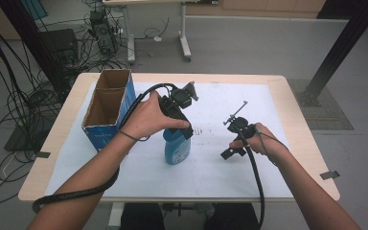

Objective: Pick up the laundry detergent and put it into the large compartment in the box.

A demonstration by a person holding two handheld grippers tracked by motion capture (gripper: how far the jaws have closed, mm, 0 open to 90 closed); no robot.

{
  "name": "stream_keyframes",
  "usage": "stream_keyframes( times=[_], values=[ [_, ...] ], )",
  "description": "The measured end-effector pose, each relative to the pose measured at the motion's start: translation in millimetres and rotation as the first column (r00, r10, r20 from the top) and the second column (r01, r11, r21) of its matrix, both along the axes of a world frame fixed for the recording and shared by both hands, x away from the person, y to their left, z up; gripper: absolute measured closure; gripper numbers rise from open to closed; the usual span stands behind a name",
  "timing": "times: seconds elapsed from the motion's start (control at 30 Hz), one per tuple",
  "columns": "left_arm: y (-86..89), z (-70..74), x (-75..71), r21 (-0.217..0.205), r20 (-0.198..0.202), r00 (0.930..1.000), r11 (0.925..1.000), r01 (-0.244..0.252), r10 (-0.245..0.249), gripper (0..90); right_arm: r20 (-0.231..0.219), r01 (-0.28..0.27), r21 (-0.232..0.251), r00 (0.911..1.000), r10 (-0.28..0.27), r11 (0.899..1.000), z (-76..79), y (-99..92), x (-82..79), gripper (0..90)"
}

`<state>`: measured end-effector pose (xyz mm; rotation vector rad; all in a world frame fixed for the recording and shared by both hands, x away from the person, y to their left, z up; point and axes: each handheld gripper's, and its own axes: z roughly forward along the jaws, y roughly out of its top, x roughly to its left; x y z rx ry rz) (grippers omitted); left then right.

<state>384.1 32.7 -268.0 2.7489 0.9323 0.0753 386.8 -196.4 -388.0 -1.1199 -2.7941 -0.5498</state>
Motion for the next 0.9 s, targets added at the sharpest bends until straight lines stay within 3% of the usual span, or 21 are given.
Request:
stream_keyframes(
  times=[0.9],
  values=[
    [0.9, -0.2, 0.4, 0.003, 0.002, 1.0, 1.0, 0.005, -0.005, 10.1, 0.003, 0.004, -0.006, 1.0, -0.004, 1.0, 1.0, -0.6, 0.4, 11.4]
  ],
)
